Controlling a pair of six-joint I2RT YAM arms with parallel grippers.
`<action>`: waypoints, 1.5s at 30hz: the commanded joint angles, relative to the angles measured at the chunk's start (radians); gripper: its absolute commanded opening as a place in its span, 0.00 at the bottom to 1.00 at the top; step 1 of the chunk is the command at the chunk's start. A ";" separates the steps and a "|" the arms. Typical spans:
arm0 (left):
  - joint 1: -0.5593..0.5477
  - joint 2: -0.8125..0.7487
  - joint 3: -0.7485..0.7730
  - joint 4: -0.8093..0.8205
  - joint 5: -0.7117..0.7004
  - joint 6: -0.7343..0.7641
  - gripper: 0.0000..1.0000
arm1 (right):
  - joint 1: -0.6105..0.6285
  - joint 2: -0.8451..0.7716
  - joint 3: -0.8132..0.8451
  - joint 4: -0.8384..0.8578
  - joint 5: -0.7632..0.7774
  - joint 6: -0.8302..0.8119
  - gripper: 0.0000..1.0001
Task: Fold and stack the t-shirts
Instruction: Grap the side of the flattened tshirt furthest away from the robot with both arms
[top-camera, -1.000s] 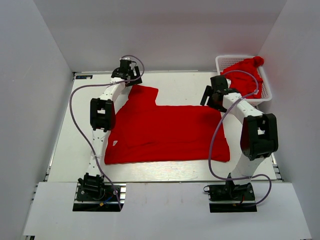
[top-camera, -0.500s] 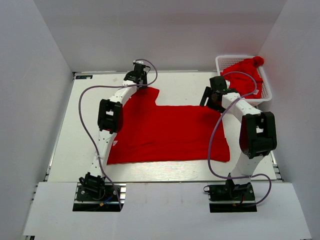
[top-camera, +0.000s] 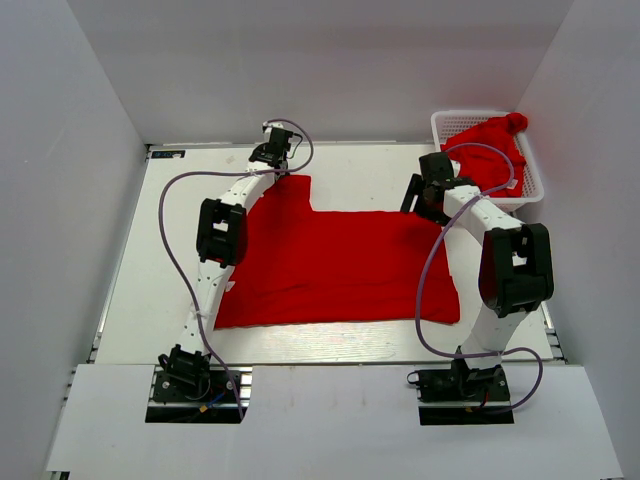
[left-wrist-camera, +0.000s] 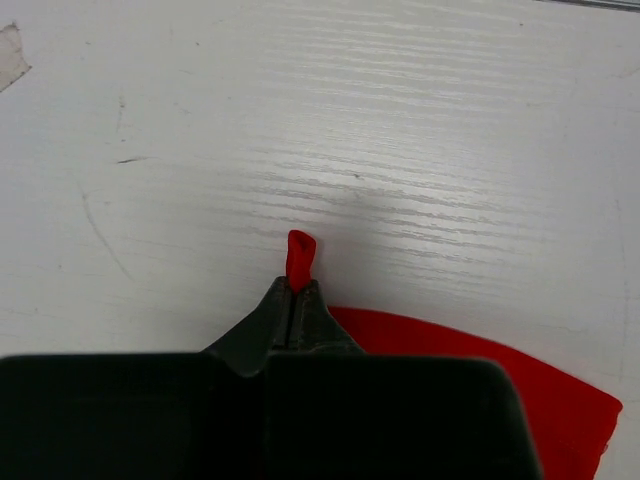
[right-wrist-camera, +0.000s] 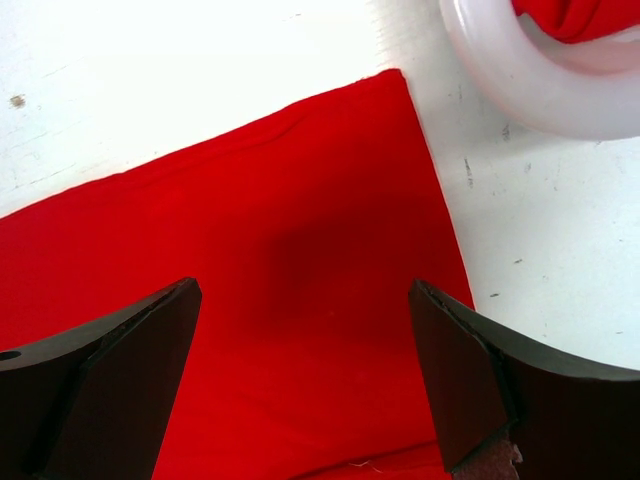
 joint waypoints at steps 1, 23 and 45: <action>0.010 -0.028 -0.023 -0.059 -0.051 -0.004 0.00 | -0.006 -0.008 0.041 -0.008 0.053 0.007 0.90; 0.010 -0.197 -0.196 -0.022 -0.052 -0.023 0.00 | 0.007 0.366 0.401 -0.112 0.213 0.369 0.89; 0.010 -0.266 -0.258 -0.002 -0.082 -0.032 0.00 | 0.001 0.417 0.407 -0.247 0.326 0.403 0.84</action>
